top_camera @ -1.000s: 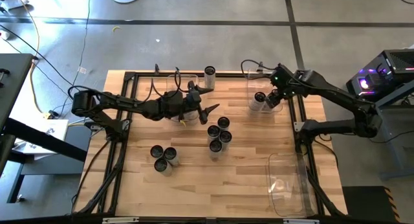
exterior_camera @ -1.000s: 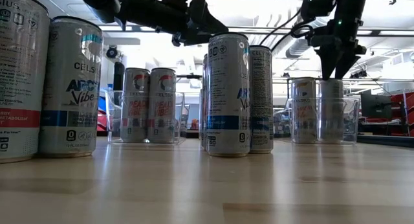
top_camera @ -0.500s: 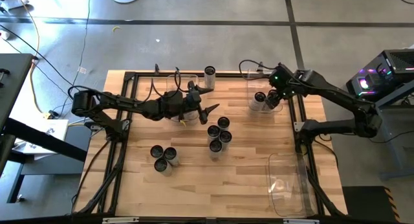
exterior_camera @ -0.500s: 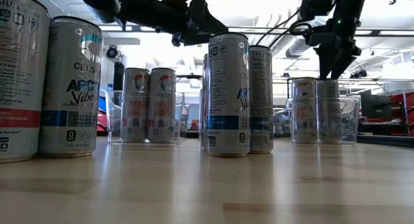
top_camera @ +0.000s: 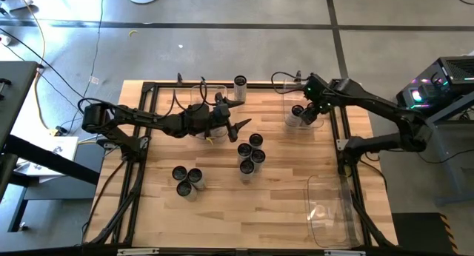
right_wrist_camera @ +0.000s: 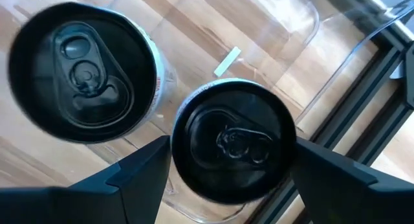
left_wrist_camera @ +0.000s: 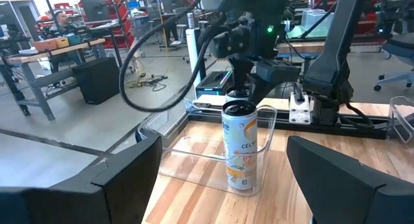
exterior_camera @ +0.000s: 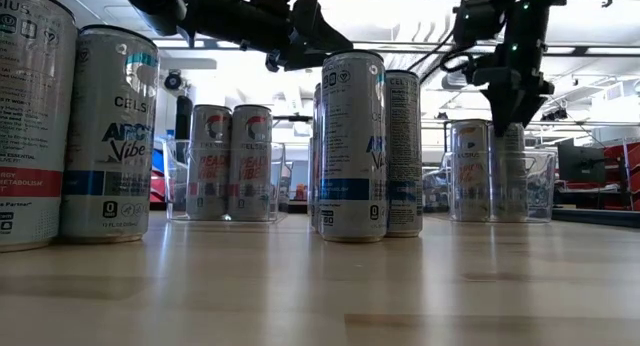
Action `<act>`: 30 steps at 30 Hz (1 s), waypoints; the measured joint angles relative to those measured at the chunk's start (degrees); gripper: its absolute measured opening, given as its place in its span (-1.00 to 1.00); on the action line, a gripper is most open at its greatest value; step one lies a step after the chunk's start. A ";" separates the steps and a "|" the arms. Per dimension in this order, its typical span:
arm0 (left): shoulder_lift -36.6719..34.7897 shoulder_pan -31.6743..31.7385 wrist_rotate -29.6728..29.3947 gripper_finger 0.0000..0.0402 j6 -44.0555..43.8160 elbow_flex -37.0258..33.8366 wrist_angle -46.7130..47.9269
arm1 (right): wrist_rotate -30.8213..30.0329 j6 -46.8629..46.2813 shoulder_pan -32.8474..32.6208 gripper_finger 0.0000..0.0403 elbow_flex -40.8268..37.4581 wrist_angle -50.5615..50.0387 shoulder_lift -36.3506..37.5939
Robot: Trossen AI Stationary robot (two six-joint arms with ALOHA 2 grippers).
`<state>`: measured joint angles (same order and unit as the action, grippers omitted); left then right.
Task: Sort soda cans
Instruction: Place the white-yellow soda can into the top right transparent bin
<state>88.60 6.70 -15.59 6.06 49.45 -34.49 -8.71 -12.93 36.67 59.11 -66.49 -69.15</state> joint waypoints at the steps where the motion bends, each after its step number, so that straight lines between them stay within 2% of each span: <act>1: 0.00 0.00 -0.01 0.63 -0.04 0.00 0.02 | 0.01 -0.02 0.00 0.46 0.00 -0.10 -0.61; 8: 0.00 -0.02 -0.01 0.63 -0.06 0.00 0.31 | 1.09 0.21 0.00 0.43 0.00 -0.14 -4.42; 14: 0.00 0.00 0.01 0.63 -0.93 0.00 0.34 | 1.09 1.00 0.00 0.20 0.20 -0.03 -5.35; 16: 0.00 0.00 0.02 0.63 -0.93 0.00 0.36 | 1.03 1.00 0.00 0.19 0.19 -0.17 -5.12; 24: 0.00 0.00 -0.01 0.63 -0.93 0.00 0.36 | -2.35 0.92 -0.04 0.19 0.56 -4.58 -1.83; 30: 0.00 0.01 0.02 0.63 -0.93 0.00 0.36 | -6.94 -0.34 -0.58 0.19 7.47 -10.56 1.00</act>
<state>88.60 6.71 -15.57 5.13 49.45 -34.13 -15.65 -13.27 36.08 66.58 -77.05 -68.15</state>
